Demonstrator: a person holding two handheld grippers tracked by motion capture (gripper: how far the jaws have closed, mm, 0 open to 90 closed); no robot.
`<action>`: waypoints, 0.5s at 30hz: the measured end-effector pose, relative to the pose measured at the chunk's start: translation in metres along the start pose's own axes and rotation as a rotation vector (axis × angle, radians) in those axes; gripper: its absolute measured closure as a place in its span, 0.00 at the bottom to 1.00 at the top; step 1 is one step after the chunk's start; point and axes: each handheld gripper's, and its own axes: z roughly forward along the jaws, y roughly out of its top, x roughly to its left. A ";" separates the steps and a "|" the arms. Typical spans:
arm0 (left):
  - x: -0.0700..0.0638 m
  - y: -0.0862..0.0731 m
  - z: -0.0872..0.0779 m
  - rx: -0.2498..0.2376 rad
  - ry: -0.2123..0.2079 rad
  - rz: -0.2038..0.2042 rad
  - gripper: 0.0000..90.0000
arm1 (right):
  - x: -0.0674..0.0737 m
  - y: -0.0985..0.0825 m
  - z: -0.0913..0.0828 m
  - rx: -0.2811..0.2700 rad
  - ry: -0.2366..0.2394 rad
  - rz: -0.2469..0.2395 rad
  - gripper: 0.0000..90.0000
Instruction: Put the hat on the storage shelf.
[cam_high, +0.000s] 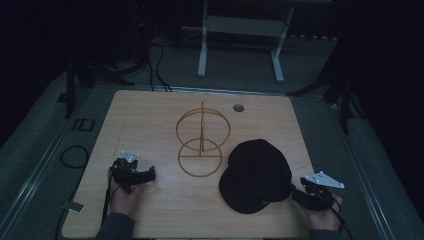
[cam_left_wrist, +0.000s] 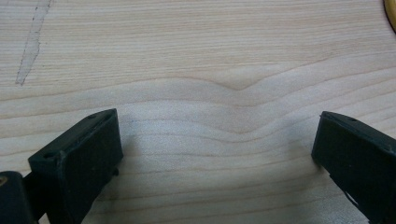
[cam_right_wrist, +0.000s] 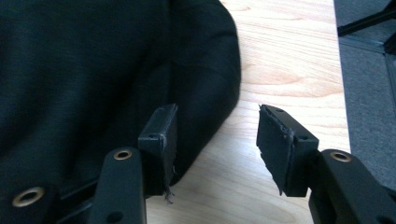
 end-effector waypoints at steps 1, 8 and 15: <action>0.000 0.000 0.000 0.000 -0.001 0.000 0.01 | 0.001 0.001 -0.001 0.001 0.005 -0.003 0.53; 0.000 0.000 0.000 0.000 -0.001 0.003 0.01 | 0.014 0.012 -0.011 0.011 0.047 -0.058 0.52; -0.001 0.000 0.000 -0.003 -0.003 0.000 0.01 | 0.027 0.024 -0.018 0.006 0.085 -0.100 0.52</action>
